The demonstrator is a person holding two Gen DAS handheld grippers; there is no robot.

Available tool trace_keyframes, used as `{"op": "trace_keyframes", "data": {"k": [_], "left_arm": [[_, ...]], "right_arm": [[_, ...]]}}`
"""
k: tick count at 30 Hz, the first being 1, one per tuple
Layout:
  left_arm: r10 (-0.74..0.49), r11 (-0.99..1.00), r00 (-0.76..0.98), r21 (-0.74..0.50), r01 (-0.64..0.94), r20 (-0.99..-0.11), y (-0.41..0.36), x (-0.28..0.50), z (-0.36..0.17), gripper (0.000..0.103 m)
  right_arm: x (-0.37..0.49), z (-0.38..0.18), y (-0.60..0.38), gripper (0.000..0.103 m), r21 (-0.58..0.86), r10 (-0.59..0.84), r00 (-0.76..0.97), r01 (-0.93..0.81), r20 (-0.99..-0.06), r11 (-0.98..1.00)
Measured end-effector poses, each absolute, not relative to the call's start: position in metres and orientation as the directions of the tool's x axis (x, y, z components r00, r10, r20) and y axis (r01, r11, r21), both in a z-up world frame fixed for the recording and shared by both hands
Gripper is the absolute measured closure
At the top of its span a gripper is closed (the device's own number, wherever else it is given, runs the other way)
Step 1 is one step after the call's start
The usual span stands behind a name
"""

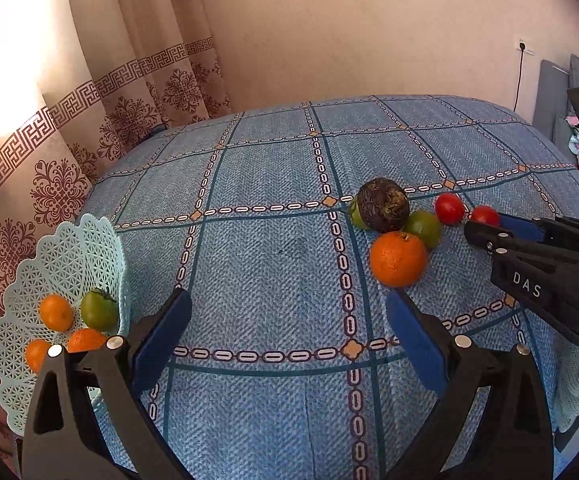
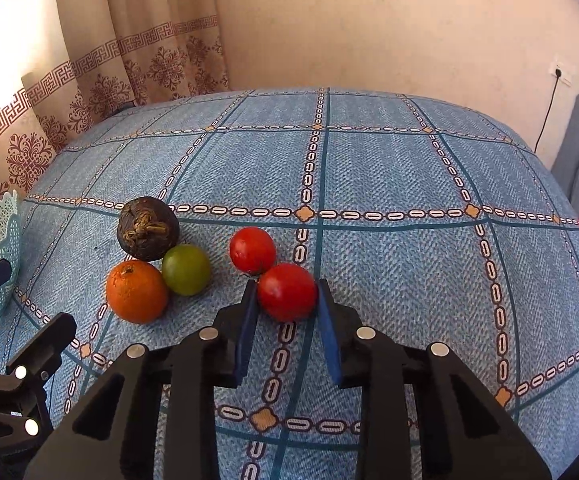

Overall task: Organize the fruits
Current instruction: 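Grasp the red tomato with the right gripper, then grasp the mandarin orange with the left gripper while the right gripper holds the tomato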

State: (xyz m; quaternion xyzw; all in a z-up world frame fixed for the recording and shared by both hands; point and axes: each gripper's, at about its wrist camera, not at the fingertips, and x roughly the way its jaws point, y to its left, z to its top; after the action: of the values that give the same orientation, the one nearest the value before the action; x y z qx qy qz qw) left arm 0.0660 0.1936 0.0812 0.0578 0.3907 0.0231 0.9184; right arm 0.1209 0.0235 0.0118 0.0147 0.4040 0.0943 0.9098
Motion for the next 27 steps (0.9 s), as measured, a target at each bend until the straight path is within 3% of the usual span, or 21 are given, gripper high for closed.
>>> {"op": "trace_keyframes", "data": {"k": [13, 15, 25, 27], "left_arm": [[0.024, 0.991, 0.679, 0.107, 0.08, -0.733, 0.168, 0.084, 0.073, 0.005], [0.01, 0.991, 0.676, 0.098, 0.093, -0.737, 0.165, 0.089, 0.072, 0.016], [-0.082, 0.99, 0.641, 0.012, 0.141, -0.763, 0.158, 0.105, 0.061, 0.039], [-0.096, 0.989, 0.63, -0.002, 0.148, -0.771, 0.156, 0.106, 0.057, 0.048]], "right_arm": [[0.115, 0.017, 0.0, 0.074, 0.156, 0.201, 0.669, -0.128, -0.716, 0.979], [0.113, 0.017, -0.004, 0.074, 0.161, 0.203, 0.669, -0.125, -0.715, 0.979], [0.116, 0.017, -0.004, 0.074, 0.176, 0.209, 0.666, -0.117, -0.716, 0.977], [0.116, 0.018, -0.004, 0.074, 0.18, 0.215, 0.666, -0.121, -0.715, 0.976]]}}
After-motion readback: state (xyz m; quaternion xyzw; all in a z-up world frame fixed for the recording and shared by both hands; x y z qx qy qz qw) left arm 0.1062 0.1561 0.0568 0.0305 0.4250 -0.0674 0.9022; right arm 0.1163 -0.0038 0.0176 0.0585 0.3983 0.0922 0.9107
